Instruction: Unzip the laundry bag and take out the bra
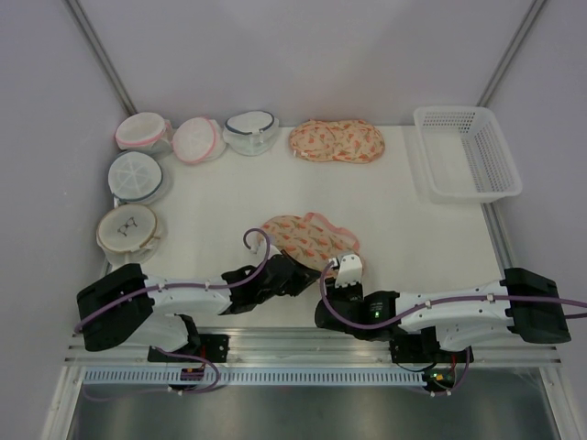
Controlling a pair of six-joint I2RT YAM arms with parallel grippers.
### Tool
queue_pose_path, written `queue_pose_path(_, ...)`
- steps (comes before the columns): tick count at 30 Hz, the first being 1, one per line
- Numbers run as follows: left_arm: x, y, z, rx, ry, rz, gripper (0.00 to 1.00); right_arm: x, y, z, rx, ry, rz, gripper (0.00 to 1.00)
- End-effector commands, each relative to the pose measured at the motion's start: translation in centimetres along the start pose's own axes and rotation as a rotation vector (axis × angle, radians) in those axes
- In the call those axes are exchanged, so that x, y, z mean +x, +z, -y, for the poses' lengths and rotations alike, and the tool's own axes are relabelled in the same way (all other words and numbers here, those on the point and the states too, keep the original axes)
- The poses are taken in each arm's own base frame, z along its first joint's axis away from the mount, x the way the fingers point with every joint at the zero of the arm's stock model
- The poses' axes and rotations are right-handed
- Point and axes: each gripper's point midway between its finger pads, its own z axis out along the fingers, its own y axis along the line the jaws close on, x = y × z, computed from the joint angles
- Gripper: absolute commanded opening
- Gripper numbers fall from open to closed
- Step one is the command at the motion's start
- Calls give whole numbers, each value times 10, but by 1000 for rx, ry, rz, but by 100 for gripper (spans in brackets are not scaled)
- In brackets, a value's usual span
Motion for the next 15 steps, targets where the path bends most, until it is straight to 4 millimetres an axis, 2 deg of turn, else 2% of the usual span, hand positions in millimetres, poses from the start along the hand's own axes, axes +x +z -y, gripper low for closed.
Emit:
queue_pose_path(1,2,-8,24,87,-78,-29,2,-18,-3,-7,4,78,65,39)
queue_pose_path(6,4,-10,27,103,-84,-44,2,-17,-1,0,33,91,76,20)
queue_pose_path(7,4,-11,28,109,-87,-44,2,-17,-1,3,43,88,82,11)
queue_pose_path(10,3,-12,26,109,-89,-40,2,-17,-2,10,64,83,82,0)
queue_pose_path(15,-8,-21,20,117,-77,0,2,-16,-8,23,78,76,74,1)
